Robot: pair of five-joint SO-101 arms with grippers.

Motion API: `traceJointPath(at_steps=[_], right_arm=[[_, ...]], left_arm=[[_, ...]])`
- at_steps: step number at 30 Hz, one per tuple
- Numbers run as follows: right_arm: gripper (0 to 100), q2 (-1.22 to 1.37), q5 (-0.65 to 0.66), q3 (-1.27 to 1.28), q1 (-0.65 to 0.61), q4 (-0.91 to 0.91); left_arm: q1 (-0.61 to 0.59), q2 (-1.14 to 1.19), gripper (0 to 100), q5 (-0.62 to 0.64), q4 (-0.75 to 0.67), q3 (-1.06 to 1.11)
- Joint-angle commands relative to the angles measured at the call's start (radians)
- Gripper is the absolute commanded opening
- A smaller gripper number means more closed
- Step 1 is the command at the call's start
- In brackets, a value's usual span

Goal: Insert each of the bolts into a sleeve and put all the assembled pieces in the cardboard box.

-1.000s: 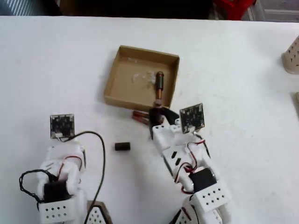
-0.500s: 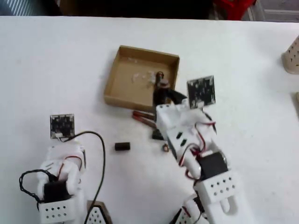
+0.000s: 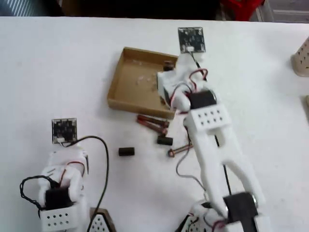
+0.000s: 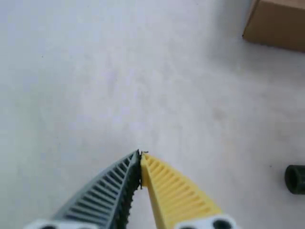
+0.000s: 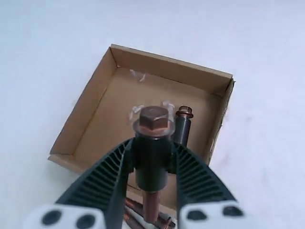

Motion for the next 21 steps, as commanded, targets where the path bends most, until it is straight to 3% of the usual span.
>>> traceJointPath(at_steps=[1,10,21], right_arm=[[1.7,0.130,0.012,-0.164,0.027,0.002],[1.8,0.461,0.012,-0.405,0.068,0.010],[1.8,0.814,0.012,-0.741,0.117,0.194]], left_arm=[[-0.010,-0.005,2,-0.011,0.012,0.000],[-0.010,-0.005,2,-0.011,0.012,0.000],[-0.010,-0.005,2,-0.011,0.012,0.000]])
